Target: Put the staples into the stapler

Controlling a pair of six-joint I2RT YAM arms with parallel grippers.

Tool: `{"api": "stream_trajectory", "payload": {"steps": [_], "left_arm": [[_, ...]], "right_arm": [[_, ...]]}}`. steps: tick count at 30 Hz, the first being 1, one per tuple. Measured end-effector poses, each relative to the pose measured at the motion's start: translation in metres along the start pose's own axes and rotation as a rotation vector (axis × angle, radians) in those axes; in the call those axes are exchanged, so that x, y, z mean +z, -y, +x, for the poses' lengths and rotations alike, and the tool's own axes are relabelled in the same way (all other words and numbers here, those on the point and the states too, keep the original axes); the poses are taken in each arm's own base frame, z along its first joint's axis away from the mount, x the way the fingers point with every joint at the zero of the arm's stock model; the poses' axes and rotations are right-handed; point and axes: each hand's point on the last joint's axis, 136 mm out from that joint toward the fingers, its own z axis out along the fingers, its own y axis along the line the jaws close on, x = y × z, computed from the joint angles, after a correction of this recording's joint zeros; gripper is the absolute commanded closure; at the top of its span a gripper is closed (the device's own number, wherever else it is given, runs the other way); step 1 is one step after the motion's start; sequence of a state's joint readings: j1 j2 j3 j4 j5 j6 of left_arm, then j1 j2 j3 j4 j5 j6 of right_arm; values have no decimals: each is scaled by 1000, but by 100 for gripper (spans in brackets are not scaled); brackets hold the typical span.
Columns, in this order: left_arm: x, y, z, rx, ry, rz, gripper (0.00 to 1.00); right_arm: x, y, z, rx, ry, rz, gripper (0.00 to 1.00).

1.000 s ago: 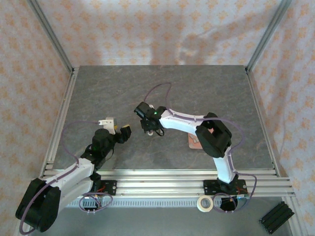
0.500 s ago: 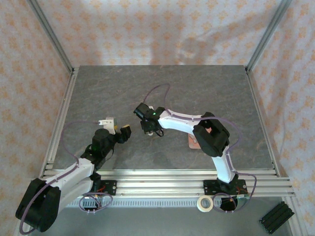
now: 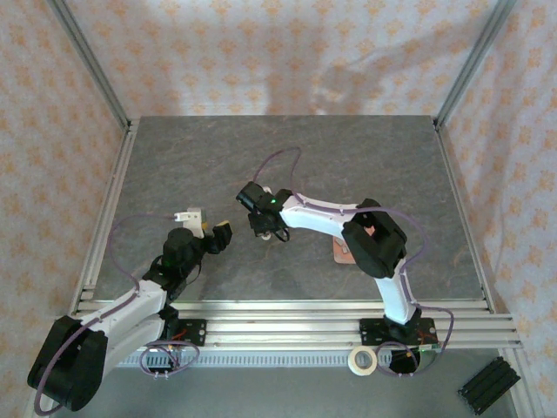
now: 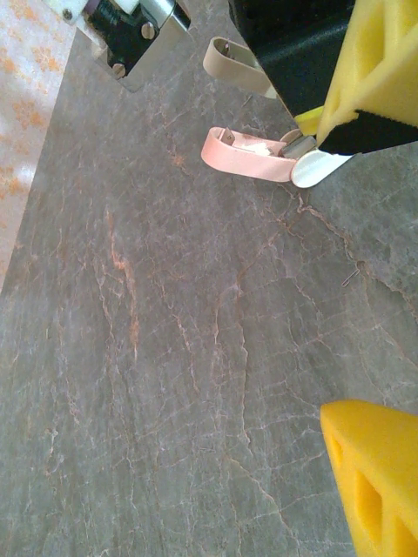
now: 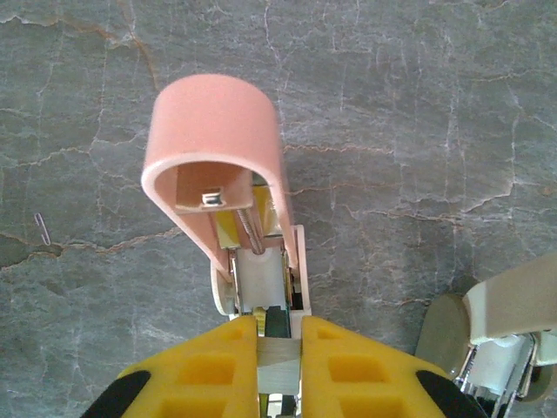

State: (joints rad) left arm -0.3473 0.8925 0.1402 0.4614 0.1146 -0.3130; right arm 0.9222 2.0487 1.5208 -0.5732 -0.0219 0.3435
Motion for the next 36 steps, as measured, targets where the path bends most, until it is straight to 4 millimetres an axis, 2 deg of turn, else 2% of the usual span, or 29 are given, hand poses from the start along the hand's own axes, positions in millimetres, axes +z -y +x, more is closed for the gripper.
{"api": "stream_trajectory", "payload": {"steps": [27,36], "left_arm": [[0,0,0,0,0,0,25],[0,0,0,5,0,0,25]], "right_arm": [[0,-3,-3,28,11,-12,85],[-17,-2,-9,89,66,-46,85]]}}
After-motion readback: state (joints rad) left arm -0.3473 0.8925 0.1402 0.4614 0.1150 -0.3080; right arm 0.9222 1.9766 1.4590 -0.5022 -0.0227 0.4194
